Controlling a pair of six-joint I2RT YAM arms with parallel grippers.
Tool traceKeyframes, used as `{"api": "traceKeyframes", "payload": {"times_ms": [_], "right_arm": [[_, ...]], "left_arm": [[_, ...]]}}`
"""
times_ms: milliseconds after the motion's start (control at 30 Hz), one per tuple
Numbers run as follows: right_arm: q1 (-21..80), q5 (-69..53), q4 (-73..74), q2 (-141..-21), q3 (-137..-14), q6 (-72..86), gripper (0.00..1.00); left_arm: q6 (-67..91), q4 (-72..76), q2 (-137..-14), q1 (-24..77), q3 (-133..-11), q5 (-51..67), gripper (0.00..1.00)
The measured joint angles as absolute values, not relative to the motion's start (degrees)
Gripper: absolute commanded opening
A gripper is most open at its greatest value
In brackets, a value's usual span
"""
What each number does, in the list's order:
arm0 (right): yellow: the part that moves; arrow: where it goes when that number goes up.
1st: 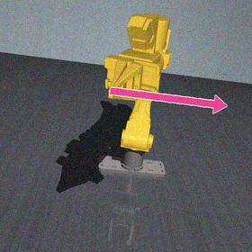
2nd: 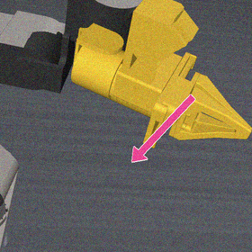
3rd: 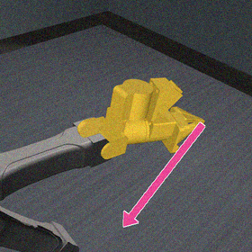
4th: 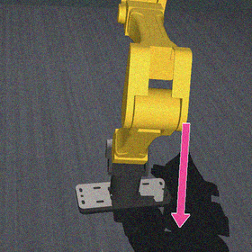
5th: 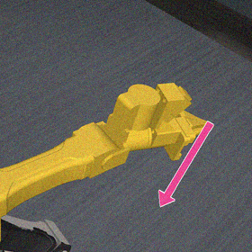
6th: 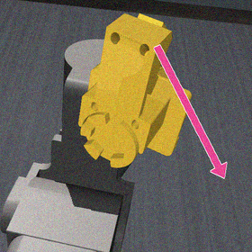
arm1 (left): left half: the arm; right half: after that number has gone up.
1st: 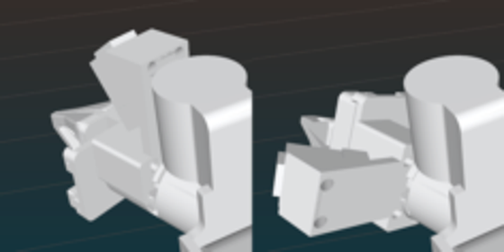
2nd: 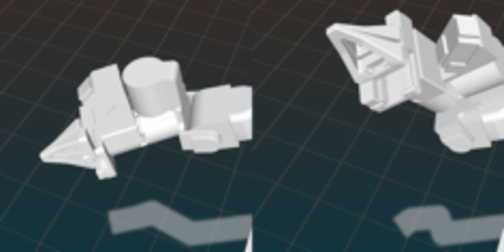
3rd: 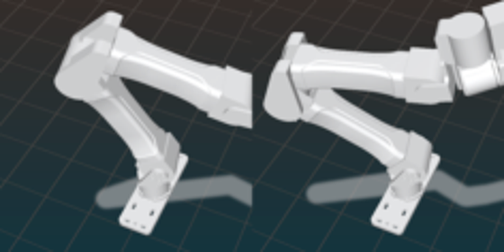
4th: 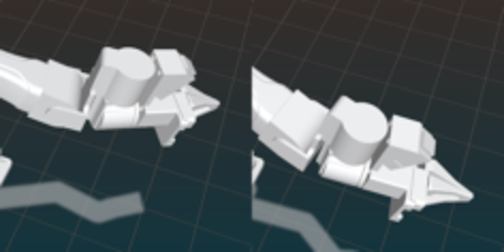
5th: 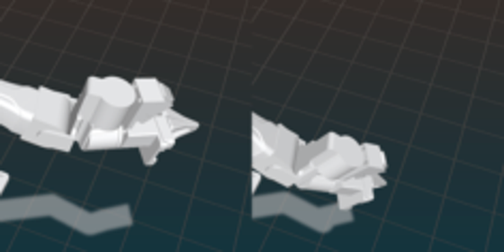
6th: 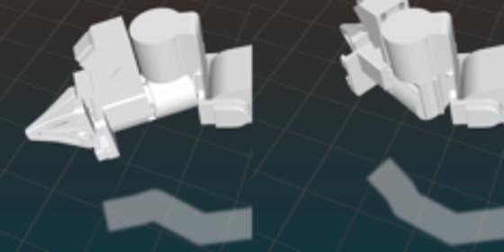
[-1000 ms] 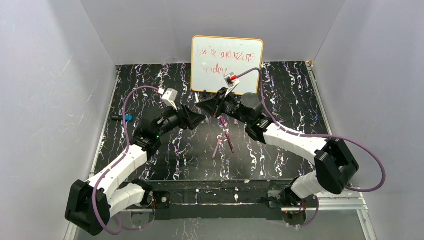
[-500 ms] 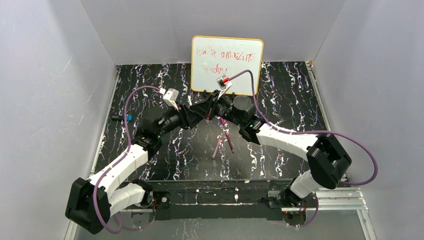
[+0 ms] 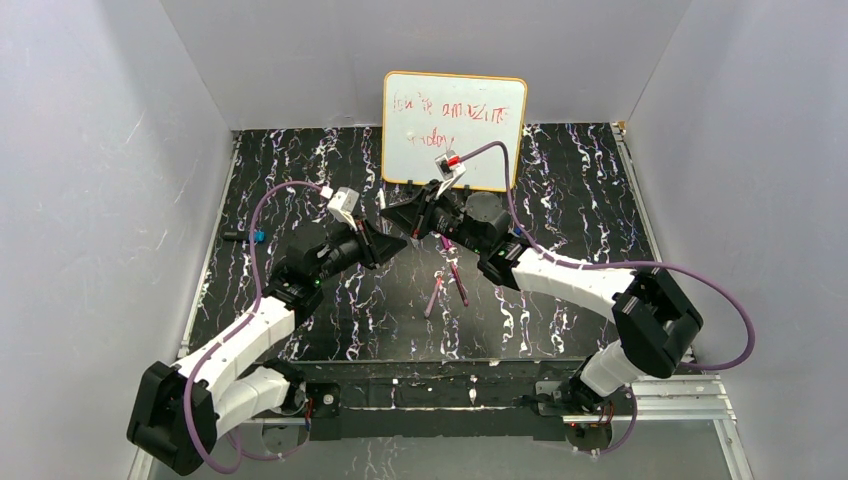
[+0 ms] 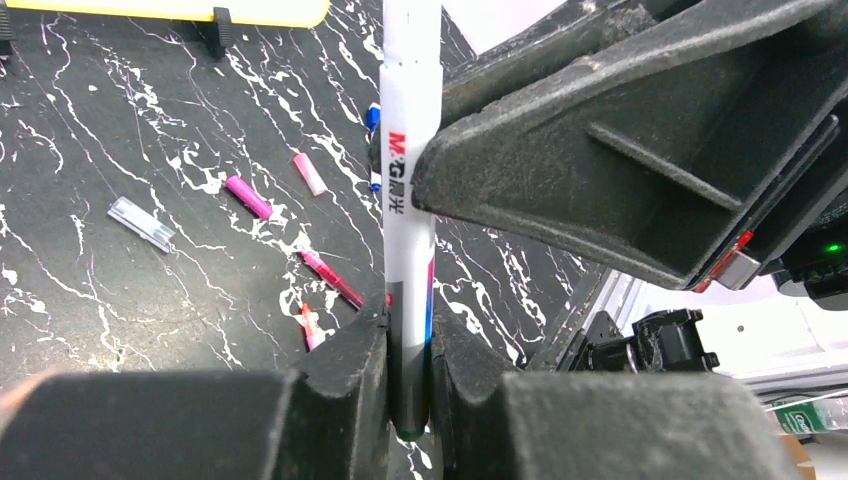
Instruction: Insert the pens into the pen caps
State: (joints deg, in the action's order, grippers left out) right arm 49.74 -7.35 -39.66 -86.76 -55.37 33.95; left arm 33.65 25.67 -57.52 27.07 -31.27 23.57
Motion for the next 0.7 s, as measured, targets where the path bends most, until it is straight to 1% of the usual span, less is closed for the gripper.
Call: {"api": "traceKeyframes", "payload": {"times_ms": [133, 200, 267, 300, 333, 433, 500, 600, 700], "right_arm": [[49.9, -7.1, -40.0, -86.8, -55.2, 34.0, 0.08], [49.9, -6.9, -40.1, -86.8, -55.1, 34.1, 0.15], [49.9, -6.7, -40.0, -86.8, -55.0, 34.3, 0.28], [49.9, -6.6, -39.9, -86.8, -55.0, 34.4, 0.41], [49.9, -6.4, -39.6, -86.8, -55.0, 34.3, 0.48], [50.0, -4.7, -38.0, -86.7, -55.0, 34.4, 0.66], [49.9, -1.8, -35.9, -86.4, -54.9, 34.6, 0.74], [49.6, 5.4, -31.3, -83.7, -53.2, 36.1, 0.75], [47.1, 11.7, -25.7, -78.8, -50.3, 39.8, 0.73]], "left_arm": [[33.6, 25.7, -57.5, 27.1, -31.3, 23.6, 0.0], [33.6, 25.6, -57.5, 27.1, -31.3, 23.6, 0.0], [33.6, 25.3, -57.5, 27.1, -31.2, 23.6, 0.0], [33.6, 25.2, -57.5, 27.1, -31.2, 23.6, 0.0], [33.5, 25.1, -57.5, 27.1, -31.2, 23.6, 0.0], [33.2, 24.4, -57.4, 27.1, -31.2, 23.4, 0.0], [32.7, 23.4, -57.1, 27.1, -31.1, 23.2, 0.0], [31.9, 21.4, -56.4, 27.1, -30.4, 22.8, 0.0], [31.5, 20.0, -56.3, 27.1, -29.6, 22.4, 0.0]]}}
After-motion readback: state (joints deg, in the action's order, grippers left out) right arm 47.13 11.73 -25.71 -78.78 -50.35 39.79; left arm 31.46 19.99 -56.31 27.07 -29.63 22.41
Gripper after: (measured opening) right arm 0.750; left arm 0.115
